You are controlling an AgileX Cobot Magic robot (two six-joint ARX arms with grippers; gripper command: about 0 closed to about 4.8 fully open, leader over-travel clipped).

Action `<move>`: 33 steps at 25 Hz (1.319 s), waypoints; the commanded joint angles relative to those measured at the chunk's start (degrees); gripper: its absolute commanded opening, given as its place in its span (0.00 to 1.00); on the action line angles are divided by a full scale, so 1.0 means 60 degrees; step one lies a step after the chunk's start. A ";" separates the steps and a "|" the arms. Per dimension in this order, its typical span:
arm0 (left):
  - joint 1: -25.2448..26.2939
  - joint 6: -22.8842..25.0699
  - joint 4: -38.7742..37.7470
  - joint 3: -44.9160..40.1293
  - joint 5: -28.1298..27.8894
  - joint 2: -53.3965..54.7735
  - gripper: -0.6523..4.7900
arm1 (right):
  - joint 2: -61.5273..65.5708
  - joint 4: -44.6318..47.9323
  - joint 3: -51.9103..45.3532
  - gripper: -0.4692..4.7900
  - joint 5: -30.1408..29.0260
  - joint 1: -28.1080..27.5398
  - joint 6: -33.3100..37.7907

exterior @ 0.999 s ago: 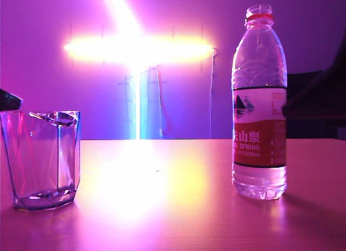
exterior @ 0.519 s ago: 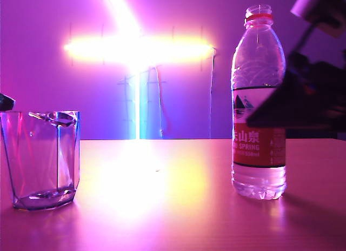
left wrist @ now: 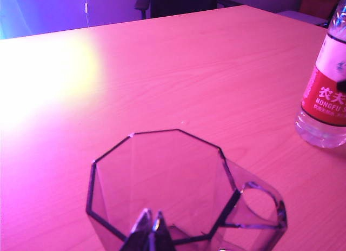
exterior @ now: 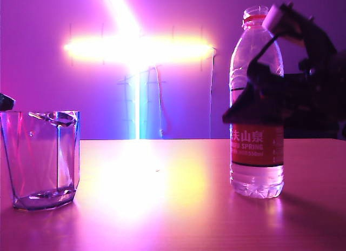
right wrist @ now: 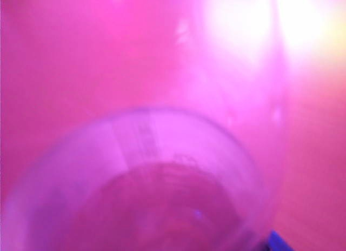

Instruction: Pick up the mineral water bottle on the table and pour water into the mug until it's half full.

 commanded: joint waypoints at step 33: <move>0.1745 -0.0025 0.0058 0.0036 0.0069 -0.0579 0.12 | 0.0812 -0.2503 0.3053 0.50 -0.0281 0.0583 -0.3373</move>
